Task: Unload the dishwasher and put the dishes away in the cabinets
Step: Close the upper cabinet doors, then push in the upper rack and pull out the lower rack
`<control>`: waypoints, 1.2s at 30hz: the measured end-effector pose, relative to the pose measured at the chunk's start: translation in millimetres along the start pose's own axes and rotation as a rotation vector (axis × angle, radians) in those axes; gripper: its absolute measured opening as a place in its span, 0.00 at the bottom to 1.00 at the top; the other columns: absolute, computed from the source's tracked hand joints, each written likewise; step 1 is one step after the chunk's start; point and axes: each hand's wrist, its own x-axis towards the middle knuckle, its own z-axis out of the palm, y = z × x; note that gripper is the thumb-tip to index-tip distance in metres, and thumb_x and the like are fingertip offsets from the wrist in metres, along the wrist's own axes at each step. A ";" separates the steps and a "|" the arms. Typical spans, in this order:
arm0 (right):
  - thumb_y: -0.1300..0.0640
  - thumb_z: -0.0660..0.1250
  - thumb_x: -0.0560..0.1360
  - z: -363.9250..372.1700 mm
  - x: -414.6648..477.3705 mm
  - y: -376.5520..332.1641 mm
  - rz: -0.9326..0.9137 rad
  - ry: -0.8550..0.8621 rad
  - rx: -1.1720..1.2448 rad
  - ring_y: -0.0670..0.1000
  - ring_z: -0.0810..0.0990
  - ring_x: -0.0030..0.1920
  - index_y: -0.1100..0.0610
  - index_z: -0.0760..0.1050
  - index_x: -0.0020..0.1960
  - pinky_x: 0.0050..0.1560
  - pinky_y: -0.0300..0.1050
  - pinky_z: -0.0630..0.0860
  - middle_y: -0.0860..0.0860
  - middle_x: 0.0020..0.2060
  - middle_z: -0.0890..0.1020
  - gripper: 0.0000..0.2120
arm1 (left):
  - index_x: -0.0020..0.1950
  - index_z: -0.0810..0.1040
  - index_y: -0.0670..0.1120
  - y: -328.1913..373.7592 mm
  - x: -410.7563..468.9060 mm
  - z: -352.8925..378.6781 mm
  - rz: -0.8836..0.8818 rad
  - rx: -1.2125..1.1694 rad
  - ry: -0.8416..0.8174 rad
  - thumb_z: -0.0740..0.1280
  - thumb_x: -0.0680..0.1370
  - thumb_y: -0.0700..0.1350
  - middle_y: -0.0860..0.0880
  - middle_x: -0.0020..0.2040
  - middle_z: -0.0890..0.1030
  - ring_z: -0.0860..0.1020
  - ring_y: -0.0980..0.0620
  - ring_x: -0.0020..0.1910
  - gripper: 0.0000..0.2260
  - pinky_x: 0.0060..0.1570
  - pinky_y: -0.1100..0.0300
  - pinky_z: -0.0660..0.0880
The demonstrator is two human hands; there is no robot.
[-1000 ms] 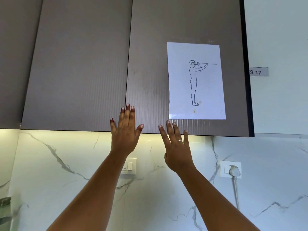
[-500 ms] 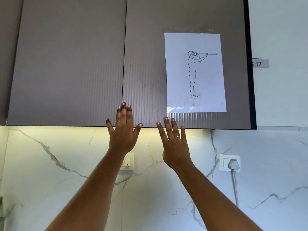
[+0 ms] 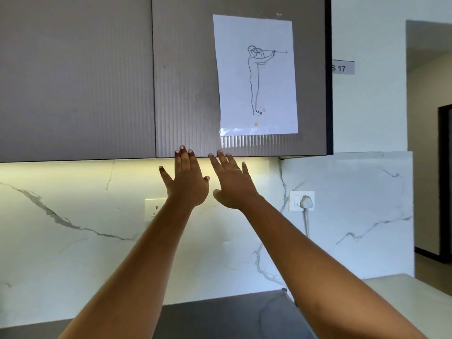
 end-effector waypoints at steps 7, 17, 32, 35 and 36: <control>0.63 0.59 0.77 9.1 -93.3 27.9 0.220 -0.080 0.441 0.51 0.45 0.77 0.51 0.54 0.77 0.74 0.58 0.45 0.50 0.78 0.50 0.30 | 0.78 0.44 0.45 63.8 -67.6 37.8 0.103 -0.365 -0.197 0.51 0.82 0.51 0.50 0.78 0.41 0.39 0.52 0.77 0.27 0.71 0.39 0.42; 0.61 0.62 0.77 15.2 -358.2 119.7 0.873 -0.188 0.467 0.47 0.55 0.76 0.50 0.62 0.74 0.69 0.35 0.52 0.48 0.75 0.60 0.27 | 0.78 0.48 0.51 217.5 -276.5 115.4 0.465 -0.636 -0.763 0.52 0.82 0.51 0.53 0.78 0.41 0.37 0.52 0.76 0.25 0.71 0.38 0.44; 0.65 0.65 0.76 -99.1 -799.4 213.6 2.073 -0.101 0.396 0.60 0.77 0.57 0.59 0.66 0.71 0.59 0.52 0.73 0.62 0.64 0.74 0.24 | 0.76 0.51 0.58 403.2 -560.3 97.1 0.898 -0.569 -1.304 0.56 0.81 0.53 0.54 0.77 0.39 0.38 0.50 0.76 0.25 0.72 0.40 0.42; 0.66 0.64 0.75 -100.1 -869.5 228.7 2.222 -0.123 0.466 0.62 0.73 0.63 0.62 0.62 0.73 0.61 0.52 0.71 0.62 0.65 0.71 0.27 | 0.76 0.49 0.58 431.9 -604.6 103.9 0.875 -0.464 -1.394 0.55 0.81 0.55 0.53 0.77 0.39 0.37 0.48 0.76 0.26 0.72 0.39 0.42; 0.66 0.64 0.75 -99.7 -884.4 232.5 2.258 -0.127 0.491 0.61 0.73 0.60 0.63 0.60 0.73 0.56 0.47 0.70 0.61 0.63 0.72 0.28 | 0.76 0.49 0.58 436.0 -617.4 108.1 0.861 -0.433 -1.420 0.55 0.81 0.55 0.53 0.77 0.39 0.38 0.48 0.76 0.26 0.72 0.39 0.43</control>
